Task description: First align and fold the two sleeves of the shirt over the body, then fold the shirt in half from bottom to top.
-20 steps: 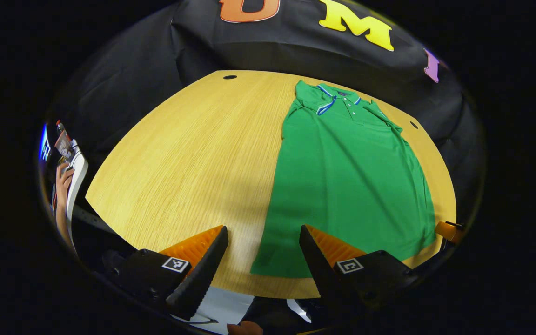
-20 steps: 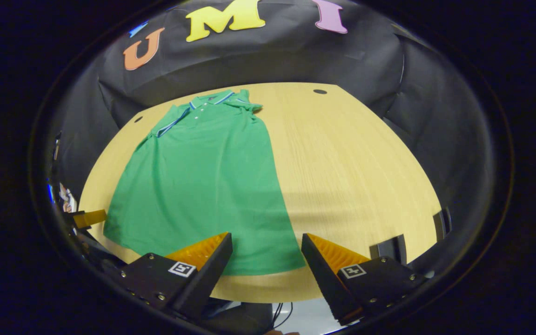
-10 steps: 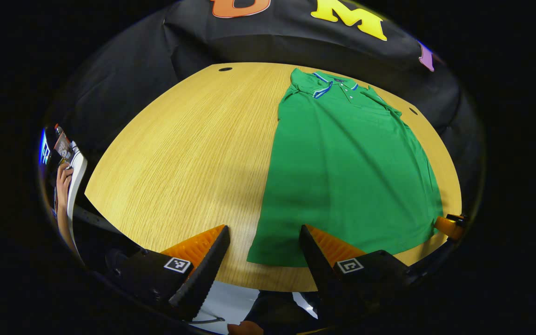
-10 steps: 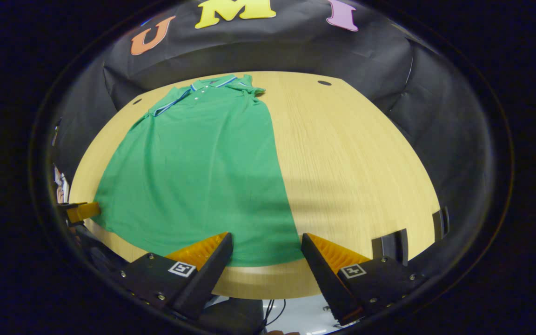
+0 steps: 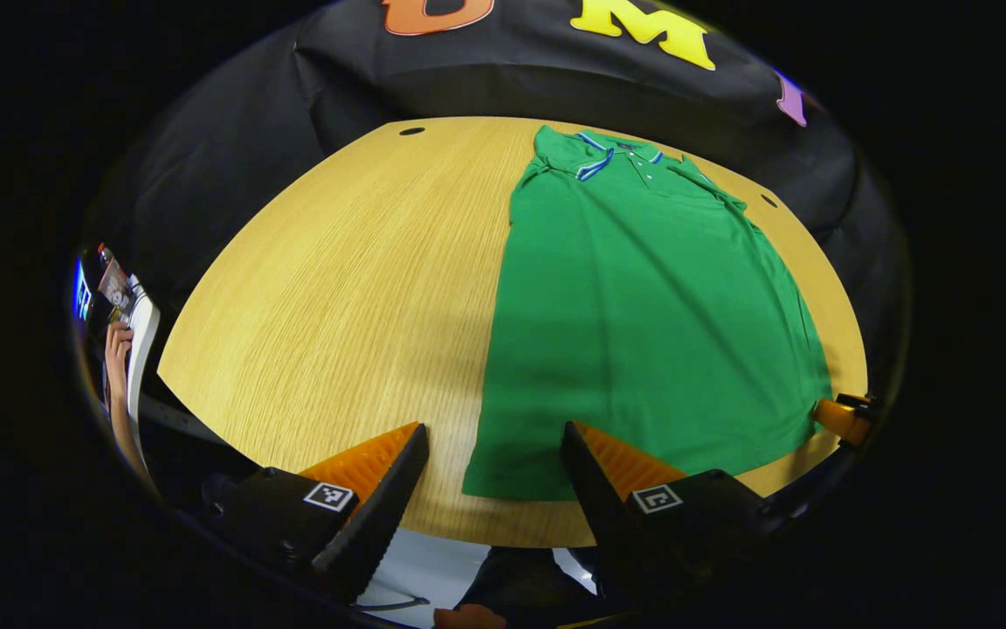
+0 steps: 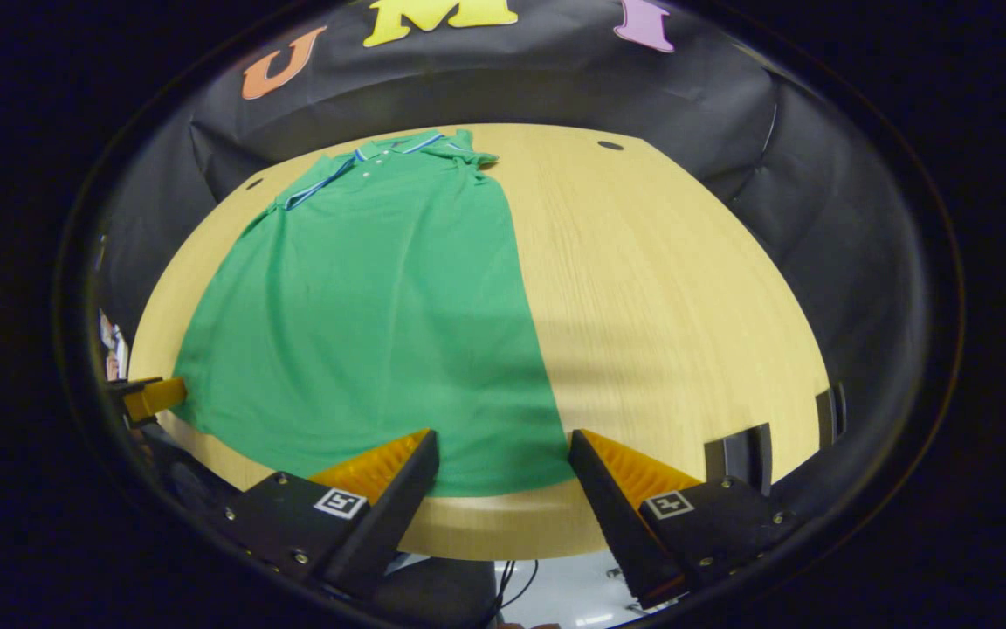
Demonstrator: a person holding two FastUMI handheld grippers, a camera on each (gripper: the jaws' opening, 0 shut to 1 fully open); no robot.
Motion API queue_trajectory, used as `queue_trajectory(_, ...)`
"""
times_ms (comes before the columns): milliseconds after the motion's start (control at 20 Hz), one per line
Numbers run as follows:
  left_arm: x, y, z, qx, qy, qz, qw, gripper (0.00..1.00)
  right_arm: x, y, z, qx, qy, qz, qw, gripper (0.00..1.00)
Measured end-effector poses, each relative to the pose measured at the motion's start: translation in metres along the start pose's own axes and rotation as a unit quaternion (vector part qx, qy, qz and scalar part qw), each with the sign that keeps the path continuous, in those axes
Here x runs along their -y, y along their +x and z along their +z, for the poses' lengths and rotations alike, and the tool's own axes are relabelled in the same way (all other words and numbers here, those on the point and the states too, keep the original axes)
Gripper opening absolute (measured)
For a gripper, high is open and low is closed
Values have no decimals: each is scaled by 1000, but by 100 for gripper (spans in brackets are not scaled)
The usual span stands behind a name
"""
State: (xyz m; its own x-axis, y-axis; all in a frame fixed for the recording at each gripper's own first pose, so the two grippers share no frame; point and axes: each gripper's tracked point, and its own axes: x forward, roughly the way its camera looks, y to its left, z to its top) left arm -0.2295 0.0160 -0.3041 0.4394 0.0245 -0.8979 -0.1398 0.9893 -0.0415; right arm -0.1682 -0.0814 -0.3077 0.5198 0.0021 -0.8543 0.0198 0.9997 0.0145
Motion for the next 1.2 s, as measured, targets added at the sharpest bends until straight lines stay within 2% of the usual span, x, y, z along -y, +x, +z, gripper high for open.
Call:
queue_trajectory(150, 0, 1, 0, -8, -2, 0, 1000, 99, -4, 1, 1, -5, -1, 5, 1000, 97)
queue_trajectory(250, 0, 2, 2, -13, -4, -3, 1000, 95, -9, 2, 2, -1, 2, 10, 1000, 70)
queue_trajectory(300, 1, 2, 4, -14, -5, -4, 1000, 83, -11, 3, 3, -2, 4, 9, 1000, 57)
queue_trajectory(350, 2, 3, 5, -16, -9, -6, 1000, 77, -11, 4, 4, -5, 4, 10, 1000, 43)
queue_trajectory(400, 6, 3, 8, -17, -9, -13, 1000, 49, -19, 4, 6, 0, 13, 29, 1000, 43)
queue_trajectory(450, 11, 5, 9, -15, -6, -21, 1000, 46, -19, 4, 6, 0, 23, 25, 999, 24)
queue_trajectory(500, 12, 5, 10, -12, -8, -22, 1000, 25, -20, 5, 7, -3, 22, 25, 999, 5)
queue_trajectory(550, 14, 6, 11, -6, -9, -32, 999, 4, -21, 4, 10, 1, 17, 28, 999, 5)
queue_trajectory(750, 17, 6, 13, -9, -7, -65, 998, 3, -21, 5, 11, -2, 25, 40, 999, 1)
queue_trajectory(900, 19, 6, 17, -14, -30, -73, 997, 3, -22, 5, 13, 1, 28, 42, 999, 1)
queue_trajectory(1200, 21, 3, 51, 18, -31, -79, 996, 3, -25, 8, 37, 15, 35, 54, 998, 1)
